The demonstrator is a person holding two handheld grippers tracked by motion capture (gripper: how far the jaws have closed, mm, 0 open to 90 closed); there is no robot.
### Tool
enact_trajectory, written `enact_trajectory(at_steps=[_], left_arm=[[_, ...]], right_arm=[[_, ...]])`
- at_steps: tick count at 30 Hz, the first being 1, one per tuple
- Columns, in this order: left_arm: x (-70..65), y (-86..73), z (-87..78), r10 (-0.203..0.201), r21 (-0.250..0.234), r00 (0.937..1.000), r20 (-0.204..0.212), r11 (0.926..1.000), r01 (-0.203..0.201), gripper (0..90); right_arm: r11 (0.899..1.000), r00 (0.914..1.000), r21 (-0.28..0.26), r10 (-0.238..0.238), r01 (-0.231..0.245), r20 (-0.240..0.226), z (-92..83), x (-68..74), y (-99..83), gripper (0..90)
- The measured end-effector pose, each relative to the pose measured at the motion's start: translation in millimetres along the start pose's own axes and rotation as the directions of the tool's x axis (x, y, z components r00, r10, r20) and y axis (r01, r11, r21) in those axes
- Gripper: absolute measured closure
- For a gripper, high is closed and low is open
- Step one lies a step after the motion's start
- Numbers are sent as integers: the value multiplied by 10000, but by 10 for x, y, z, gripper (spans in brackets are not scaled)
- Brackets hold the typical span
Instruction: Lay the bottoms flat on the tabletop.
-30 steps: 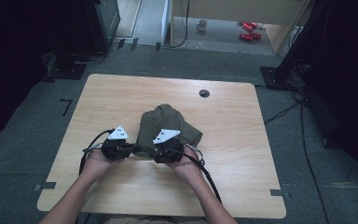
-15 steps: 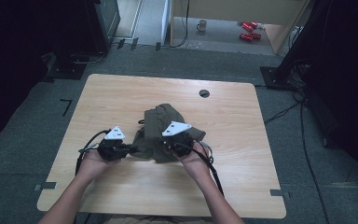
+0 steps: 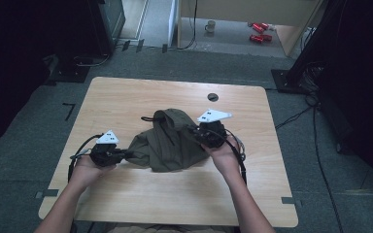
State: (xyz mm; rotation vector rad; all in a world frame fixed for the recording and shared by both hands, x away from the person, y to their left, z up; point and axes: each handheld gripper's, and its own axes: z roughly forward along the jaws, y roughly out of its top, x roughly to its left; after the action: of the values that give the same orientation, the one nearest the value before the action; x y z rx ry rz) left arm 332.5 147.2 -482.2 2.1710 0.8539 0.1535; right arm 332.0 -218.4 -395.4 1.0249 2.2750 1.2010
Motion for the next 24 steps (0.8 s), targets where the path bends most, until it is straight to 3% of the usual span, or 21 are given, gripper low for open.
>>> enact_trajectory(at_steps=[12,16,21,24], left_arm=[[170,-117,-138,-481,-22,9984,-312,9988,481,861],[182,-126,-134,-487,-3,9983,-335,9988,487,858],[207,-147,-123,-560,14,9977,-385,9984,561,850],[210,-151,-132,-551,-154,9972,-510,9984,544,796]], right_arm=[[9957,9927,91,908,-918,799,-125,-491,-248,864],[9914,9874,-123,1310,-1305,887,-114,-624,-398,860],[9868,9796,30,1605,-1620,1207,-52,-767,-525,844],[9807,9694,19,1929,-1954,1521,-7,-880,-584,750]])
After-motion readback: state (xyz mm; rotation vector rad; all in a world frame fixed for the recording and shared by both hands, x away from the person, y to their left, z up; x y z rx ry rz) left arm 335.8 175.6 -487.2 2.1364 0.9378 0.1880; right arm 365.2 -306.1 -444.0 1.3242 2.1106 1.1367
